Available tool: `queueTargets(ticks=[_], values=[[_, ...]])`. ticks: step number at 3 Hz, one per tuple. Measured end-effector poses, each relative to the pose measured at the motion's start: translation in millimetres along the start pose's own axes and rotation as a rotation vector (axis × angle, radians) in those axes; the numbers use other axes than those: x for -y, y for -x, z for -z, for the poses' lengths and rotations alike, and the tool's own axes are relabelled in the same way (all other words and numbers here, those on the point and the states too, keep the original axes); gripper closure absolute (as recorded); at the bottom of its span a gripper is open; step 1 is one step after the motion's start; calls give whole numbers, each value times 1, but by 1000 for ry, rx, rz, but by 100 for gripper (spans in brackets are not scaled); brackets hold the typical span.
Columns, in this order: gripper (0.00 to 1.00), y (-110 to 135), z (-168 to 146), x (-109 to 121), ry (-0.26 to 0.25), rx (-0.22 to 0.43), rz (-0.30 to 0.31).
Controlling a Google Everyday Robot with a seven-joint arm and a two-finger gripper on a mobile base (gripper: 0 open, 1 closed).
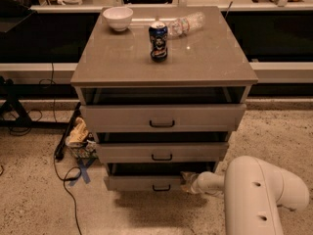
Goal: Open bottom drawer
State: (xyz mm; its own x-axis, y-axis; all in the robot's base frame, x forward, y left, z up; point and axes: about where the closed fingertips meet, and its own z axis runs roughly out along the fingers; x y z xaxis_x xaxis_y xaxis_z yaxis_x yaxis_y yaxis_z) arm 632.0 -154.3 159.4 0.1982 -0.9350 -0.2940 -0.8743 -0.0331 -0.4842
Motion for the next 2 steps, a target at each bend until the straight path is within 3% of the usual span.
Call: queueTargets(ticks=[1,2], values=[[4,0,3,4,-18,-8,-8],[0,-2,16,18,-71,-41,-30]])
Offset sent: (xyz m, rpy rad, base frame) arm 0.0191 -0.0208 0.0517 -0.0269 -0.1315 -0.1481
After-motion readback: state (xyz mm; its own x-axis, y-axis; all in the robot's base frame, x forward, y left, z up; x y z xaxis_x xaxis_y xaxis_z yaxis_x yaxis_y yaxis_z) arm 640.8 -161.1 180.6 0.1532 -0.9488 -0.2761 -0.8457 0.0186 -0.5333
